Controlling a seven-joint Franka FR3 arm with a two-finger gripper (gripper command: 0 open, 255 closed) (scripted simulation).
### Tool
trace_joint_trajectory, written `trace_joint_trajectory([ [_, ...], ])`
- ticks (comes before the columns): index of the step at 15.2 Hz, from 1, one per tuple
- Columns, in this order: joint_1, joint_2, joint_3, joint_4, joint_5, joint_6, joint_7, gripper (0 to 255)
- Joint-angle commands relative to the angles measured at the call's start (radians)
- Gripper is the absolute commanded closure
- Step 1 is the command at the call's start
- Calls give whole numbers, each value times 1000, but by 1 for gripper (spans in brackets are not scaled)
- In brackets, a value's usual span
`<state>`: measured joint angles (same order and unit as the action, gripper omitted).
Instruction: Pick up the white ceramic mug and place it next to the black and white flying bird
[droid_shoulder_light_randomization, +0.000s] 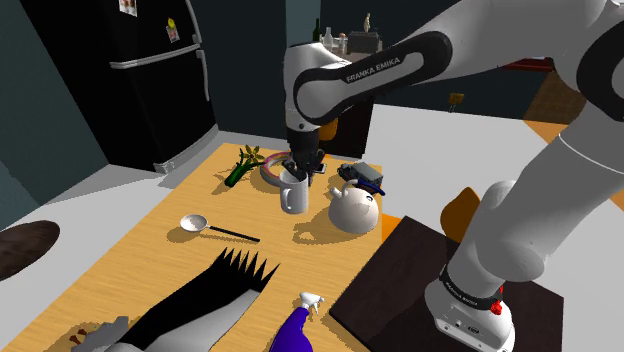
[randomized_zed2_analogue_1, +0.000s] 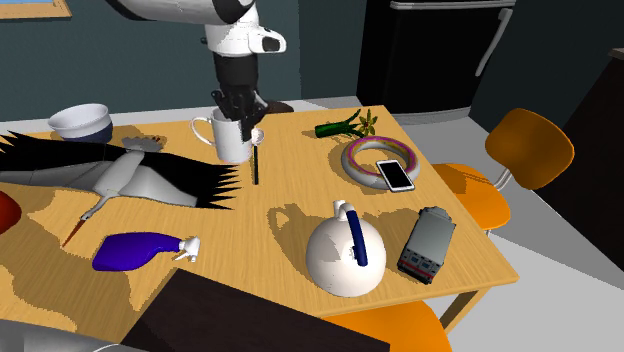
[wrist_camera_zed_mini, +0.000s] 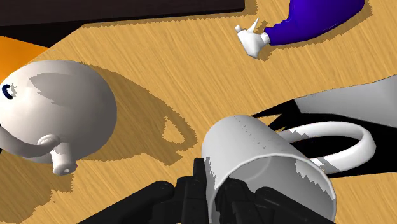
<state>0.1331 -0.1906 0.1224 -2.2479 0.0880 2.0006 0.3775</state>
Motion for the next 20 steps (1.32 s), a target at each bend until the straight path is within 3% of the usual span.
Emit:
trace_joint_trajectory([
  [1, 11, -15, 14, -33, 7, 19, 21, 255],
  [20, 13, 120, 23, -166, 3, 287, 17, 255],
])
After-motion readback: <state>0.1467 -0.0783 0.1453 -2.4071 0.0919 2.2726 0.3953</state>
